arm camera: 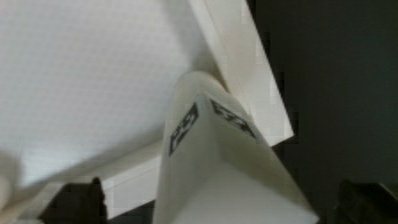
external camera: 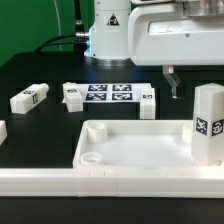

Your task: Assemble desk

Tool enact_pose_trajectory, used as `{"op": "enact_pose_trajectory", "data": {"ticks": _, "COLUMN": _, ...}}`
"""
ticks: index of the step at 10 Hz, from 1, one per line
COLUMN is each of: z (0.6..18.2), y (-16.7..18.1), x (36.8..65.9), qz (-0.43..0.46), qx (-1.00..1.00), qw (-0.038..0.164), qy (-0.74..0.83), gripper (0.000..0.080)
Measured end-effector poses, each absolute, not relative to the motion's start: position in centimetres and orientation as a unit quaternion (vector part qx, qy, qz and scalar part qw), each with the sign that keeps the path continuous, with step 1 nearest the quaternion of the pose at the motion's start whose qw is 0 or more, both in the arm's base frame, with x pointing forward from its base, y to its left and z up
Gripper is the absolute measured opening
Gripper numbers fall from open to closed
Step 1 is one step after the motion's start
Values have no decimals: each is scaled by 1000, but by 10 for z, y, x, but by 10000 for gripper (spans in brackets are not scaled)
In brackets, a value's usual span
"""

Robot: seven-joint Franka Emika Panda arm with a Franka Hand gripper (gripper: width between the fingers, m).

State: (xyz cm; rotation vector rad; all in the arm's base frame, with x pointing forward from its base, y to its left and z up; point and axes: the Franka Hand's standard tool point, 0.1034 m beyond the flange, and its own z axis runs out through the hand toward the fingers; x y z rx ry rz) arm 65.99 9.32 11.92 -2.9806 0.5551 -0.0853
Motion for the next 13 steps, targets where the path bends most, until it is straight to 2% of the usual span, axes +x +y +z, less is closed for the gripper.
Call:
{"op": "enact_pose_trajectory", "data": {"ticks": 4, "z": 116, "y": 96, "x": 659, "qz": -34, "qx": -998, "qw": 44, "qy": 19, "gripper": 648}}
{"op": "enact_pose_trajectory", "data": {"ticks": 9, "z": 116, "y": 97, "x": 659, "qz": -40, "qx": -992, "qw": 34, "qy": -111, "gripper": 648}}
{"op": "enact_pose_trajectory", "data": {"ticks": 10, "z": 116, "y": 97, "x": 659, "qz": -40, "qx": -992, "qw": 34, "qy": -114, "gripper": 553}}
{"op": "enact_pose_trajectory", "data": {"ticks": 11, "z": 116, "y": 97, "x": 659, "qz": -40, "qx": -992, "qw": 34, "qy": -113, "gripper": 553}}
{"op": "enact_pose_trajectory", "data": {"ticks": 12, "z": 116, "y": 97, "x": 659, "qz": -40, "qx": -992, "qw": 34, "qy": -113, "gripper": 359}}
{"op": "enact_pose_trajectory", "data": {"ticks": 13, "z": 116, "y": 96, "x": 659, "qz": -40, "qx": -992, "qw": 34, "qy": -112, "gripper": 289}}
